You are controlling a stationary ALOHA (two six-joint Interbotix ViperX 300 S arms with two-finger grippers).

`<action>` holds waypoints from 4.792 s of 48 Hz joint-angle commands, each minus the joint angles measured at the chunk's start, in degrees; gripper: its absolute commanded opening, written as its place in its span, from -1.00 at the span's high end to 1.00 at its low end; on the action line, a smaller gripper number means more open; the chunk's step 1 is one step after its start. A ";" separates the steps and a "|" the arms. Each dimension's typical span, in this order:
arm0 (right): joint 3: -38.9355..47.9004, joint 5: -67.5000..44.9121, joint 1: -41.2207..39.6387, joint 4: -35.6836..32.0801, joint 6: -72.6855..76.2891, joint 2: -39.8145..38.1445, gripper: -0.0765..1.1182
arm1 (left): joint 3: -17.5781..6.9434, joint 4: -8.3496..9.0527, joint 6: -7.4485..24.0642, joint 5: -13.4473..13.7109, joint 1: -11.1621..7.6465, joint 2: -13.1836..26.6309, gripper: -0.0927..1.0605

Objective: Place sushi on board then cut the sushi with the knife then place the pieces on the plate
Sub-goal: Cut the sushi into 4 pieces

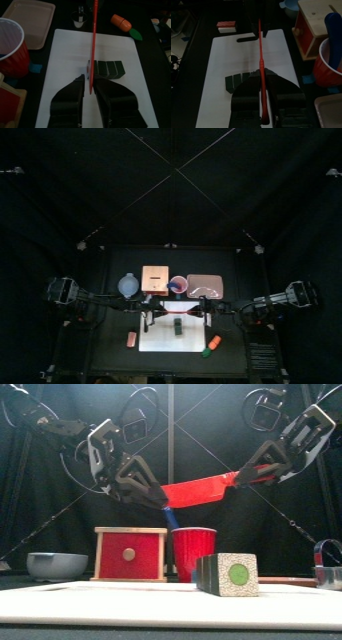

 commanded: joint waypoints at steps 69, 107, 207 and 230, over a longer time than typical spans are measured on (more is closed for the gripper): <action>-6.33 18.28 0.62 6.06 0.00 11.69 0.40 | -3.52 -5.19 -0.62 -0.18 -4.92 9.93 0.09; -7.65 18.46 0.97 5.98 0.00 16.88 0.40 | -3.60 -6.42 -0.62 1.41 -5.45 12.66 0.09; -12.39 26.46 1.93 5.71 0.00 13.01 0.40 | -8.53 -5.27 -0.62 12.13 -7.82 11.16 0.09; -11.87 26.54 1.93 5.71 0.00 15.12 0.40 | -8.70 -5.27 -0.62 12.04 -7.73 13.27 0.09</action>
